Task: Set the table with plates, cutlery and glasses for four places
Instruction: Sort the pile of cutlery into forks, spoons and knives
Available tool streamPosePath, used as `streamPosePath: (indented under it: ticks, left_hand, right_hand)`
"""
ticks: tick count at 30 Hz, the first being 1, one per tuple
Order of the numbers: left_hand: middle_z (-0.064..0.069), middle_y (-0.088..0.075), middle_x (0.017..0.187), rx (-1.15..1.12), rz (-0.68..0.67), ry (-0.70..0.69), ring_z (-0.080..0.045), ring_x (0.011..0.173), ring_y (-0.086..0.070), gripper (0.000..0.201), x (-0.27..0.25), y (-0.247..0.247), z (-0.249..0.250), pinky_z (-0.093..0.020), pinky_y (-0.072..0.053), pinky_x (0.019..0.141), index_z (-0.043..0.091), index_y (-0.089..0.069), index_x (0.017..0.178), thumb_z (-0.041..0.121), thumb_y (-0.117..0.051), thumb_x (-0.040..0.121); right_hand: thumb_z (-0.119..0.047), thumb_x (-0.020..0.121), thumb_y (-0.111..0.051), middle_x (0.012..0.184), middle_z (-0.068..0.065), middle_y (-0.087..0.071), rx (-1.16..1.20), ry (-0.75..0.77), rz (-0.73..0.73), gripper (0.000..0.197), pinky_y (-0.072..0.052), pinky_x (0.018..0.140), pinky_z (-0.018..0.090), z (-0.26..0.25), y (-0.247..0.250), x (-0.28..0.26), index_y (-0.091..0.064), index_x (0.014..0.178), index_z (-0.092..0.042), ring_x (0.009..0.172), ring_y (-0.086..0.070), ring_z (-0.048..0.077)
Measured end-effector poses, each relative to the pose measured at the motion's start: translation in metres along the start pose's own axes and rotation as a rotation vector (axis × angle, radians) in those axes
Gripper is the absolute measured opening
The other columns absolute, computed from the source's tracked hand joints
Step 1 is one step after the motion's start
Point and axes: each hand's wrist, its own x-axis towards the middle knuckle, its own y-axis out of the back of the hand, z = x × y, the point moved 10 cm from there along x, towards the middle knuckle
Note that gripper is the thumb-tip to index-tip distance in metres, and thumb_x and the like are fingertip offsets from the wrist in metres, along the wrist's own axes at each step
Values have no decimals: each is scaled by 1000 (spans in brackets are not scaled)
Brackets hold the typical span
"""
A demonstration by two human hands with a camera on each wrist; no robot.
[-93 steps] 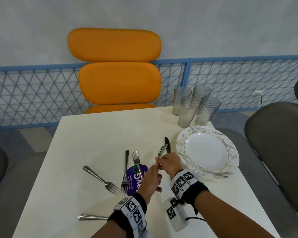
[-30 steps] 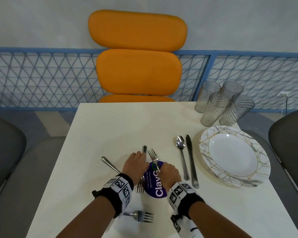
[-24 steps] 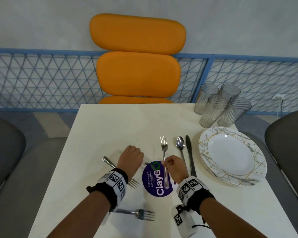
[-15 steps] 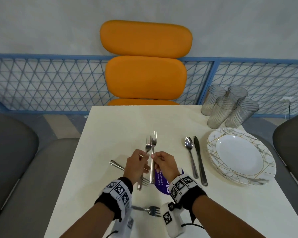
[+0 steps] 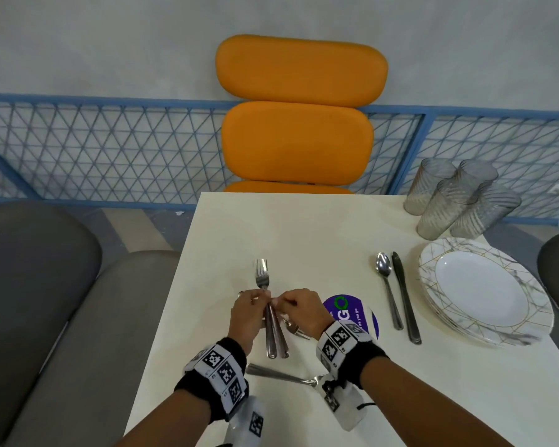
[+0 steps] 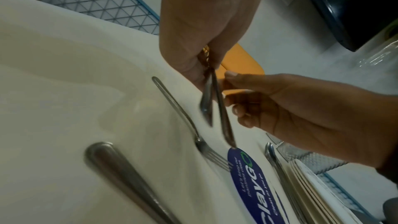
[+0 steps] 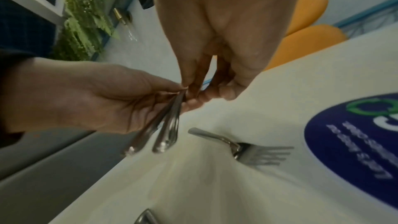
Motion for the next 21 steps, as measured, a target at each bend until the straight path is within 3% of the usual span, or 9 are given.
streamPosePath:
  ticks: [2, 4, 6, 8, 10, 12, 17, 19, 21]
  left_hand:
    - [-15, -69, 81, -61, 18, -22, -22, 60, -66, 11, 1, 12, 3, -31, -57, 57, 7, -53, 97, 17, -49, 96]
    - [-10, -62, 68, -78, 42, -78, -16, 46, -57, 11, 2, 25, 8, -24, -51, 48, 6, -50, 96, 15, -45, 98]
    - [-7, -56, 67, -27, 52, -108, -14, 47, -48, 12, 3, 35, 8, -21, -44, 44, 6, -51, 99, 16, -47, 98]
    - [-6, -54, 67, -5, 45, -103, -14, 50, -41, 9, 6, 40, 2, -20, -38, 44, 10, -53, 99, 18, -50, 96]
    - [-5, -55, 67, -1, 26, -83, -13, 51, -41, 5, 8, 41, -3, -19, -36, 44, 13, -53, 97, 18, -53, 95]
    - [-5, -59, 68, 19, 13, -82, -13, 53, -42, 5, 9, 41, -4, -18, -36, 44, 14, -55, 98, 17, -54, 94]
    - [-2, -61, 68, 143, 23, -147, -13, 58, -47, 15, 19, 48, 11, -22, -38, 52, 17, -63, 82, 20, -54, 93]
    - [0, -62, 71, 152, 2, -166, -12, 62, -51, 14, 21, 44, 21, -20, -41, 53, 17, -64, 83, 17, -55, 93]
    - [0, -65, 77, 122, -62, -154, -12, 67, -53, 10, 18, 33, 27, -14, -44, 51, 12, -65, 90, 17, -56, 92]
  right_hand:
    - [-28, 86, -62, 69, 1, -60, -89, -90, 54, 26, -39, 58, 17, 14, 10, 3, -69, 84, -3, 63, -52, 12]
    - [-33, 81, -66, 85, 3, -64, -311, -228, 56, 23, -44, 67, 25, 38, 16, 0, -62, 86, -11, 80, -60, 18]
    - [-35, 82, -64, 104, 9, -64, -570, -332, -45, 33, -46, 75, 31, 58, 12, -7, -57, 100, -8, 99, -61, 26]
    - [-30, 86, -59, 112, 12, -63, -672, -387, -101, 34, -48, 77, 33, 70, 5, -13, -55, 107, -4, 103, -61, 29]
    - [-19, 87, -56, 111, 12, -66, -598, -403, -77, 12, -47, 74, 31, 72, 4, -14, -59, 88, -8, 97, -62, 26]
    - [-9, 85, -56, 105, 10, -68, -398, -413, 16, 16, -48, 77, 29, 73, 12, -11, -58, 69, -15, 91, -61, 22]
    - [0, 83, -58, 87, 8, -70, -60, -186, 267, 16, -43, 69, 14, 27, 67, -1, -72, 82, -7, 81, -57, 14]
    - [-3, 83, -61, 87, 8, -68, -57, -51, 262, 13, -38, 64, 4, -4, 80, 6, -72, 90, -2, 78, -55, 11]
    - [-4, 84, -62, 86, 4, -62, -111, 76, 203, 13, -37, 61, 6, -37, 80, 13, -71, 92, 0, 75, -52, 9]
